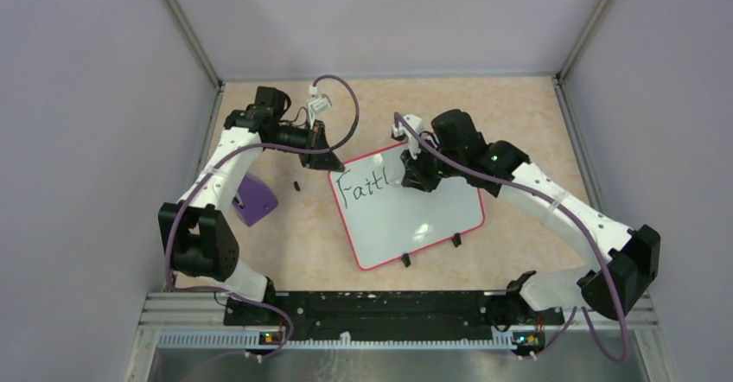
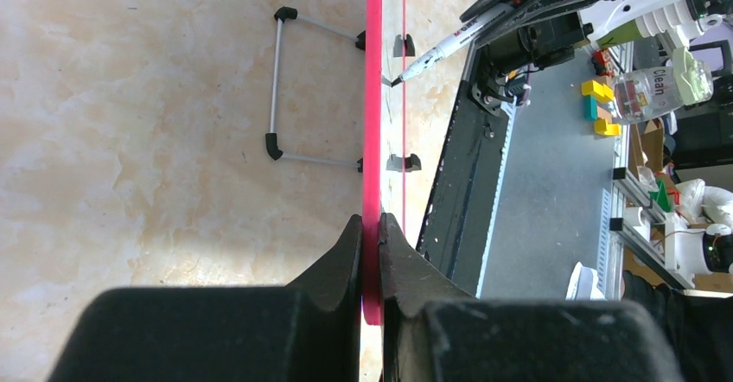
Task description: Write a sentence on the whiteboard
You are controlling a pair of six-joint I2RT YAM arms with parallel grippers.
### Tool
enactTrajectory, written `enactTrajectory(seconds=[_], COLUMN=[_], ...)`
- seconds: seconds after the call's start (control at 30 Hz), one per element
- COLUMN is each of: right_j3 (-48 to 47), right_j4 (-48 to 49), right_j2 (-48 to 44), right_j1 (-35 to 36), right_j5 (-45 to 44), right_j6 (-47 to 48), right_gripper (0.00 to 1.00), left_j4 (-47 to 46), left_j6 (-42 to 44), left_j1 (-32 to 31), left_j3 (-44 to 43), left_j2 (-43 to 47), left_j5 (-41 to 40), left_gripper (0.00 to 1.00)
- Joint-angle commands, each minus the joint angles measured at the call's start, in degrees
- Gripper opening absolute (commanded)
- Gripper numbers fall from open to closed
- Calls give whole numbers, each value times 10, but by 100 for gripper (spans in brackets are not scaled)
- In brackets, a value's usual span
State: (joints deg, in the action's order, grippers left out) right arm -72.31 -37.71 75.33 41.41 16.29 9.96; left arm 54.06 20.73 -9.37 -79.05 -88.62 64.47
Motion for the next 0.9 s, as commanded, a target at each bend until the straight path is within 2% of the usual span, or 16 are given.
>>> enactTrajectory(seconds=[0.0,0.4,0.87], right_j3=[19,-17,-51], right_j4=[19,4,16], right_j2=[-27,-34,-6], right_j1=[-5,3,1], right_j5=[11,24,-8], right_j6=[-9,-3,-2], right_gripper=[0,0,0], left_j4=[-1,-2,-3], left_j6=[12,11,10], left_j1=[-4,-4,-4], left_j3=[9,8,8], left_j2=[10,8,12], left_j5=[-2,0,-2], left_gripper=[0,0,0])
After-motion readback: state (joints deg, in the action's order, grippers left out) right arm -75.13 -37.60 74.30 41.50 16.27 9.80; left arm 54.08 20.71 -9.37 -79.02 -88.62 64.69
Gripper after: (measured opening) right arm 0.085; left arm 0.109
